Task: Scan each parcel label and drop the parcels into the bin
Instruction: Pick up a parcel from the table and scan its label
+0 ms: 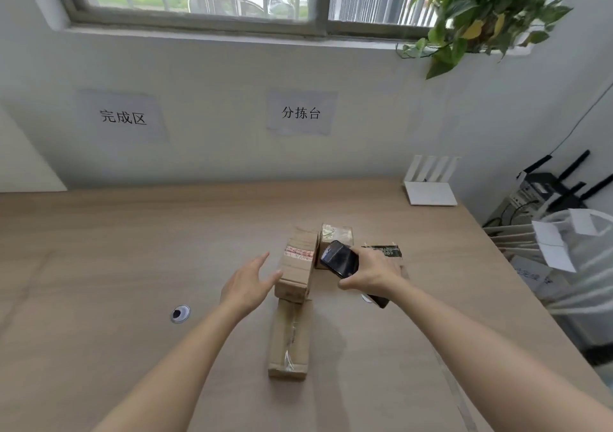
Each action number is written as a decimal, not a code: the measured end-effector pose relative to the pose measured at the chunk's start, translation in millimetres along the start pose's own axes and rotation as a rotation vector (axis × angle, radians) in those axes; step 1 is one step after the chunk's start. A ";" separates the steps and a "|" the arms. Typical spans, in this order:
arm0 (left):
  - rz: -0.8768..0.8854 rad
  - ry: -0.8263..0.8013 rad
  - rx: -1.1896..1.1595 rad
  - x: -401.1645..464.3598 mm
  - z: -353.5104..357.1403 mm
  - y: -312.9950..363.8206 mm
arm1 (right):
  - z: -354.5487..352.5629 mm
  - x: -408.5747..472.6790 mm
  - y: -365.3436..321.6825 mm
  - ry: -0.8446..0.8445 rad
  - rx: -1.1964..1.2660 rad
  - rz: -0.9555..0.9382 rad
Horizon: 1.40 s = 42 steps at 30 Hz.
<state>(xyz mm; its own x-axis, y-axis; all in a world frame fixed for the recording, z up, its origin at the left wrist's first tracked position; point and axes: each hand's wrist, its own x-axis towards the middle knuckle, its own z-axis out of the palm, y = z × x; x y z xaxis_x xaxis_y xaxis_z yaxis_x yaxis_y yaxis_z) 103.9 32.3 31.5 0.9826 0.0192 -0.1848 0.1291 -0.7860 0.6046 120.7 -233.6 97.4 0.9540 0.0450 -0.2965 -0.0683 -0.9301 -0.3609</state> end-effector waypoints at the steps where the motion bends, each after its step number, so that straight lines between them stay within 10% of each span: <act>1: -0.013 -0.011 -0.004 7.6 3.2 -4.3 | 5.7 11.5 0.9 -0.024 0.012 0.018; 24: -0.339 -0.219 -0.313 178.7 110.9 -45.3 | 117.4 214.1 37.9 -0.343 0.178 0.039; 42: -0.318 -0.182 -0.528 158.0 102.6 -20.2 | 109.4 192.1 33.5 -0.376 0.472 0.010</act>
<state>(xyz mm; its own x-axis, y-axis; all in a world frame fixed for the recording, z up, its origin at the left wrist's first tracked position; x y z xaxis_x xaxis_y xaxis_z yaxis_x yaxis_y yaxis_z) 242.8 -12.2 -89.4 0.8528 0.0595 -0.5188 0.5048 -0.3484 0.7898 269.7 -216.3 -68.4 0.7898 0.2429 -0.5632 -0.2812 -0.6727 -0.6844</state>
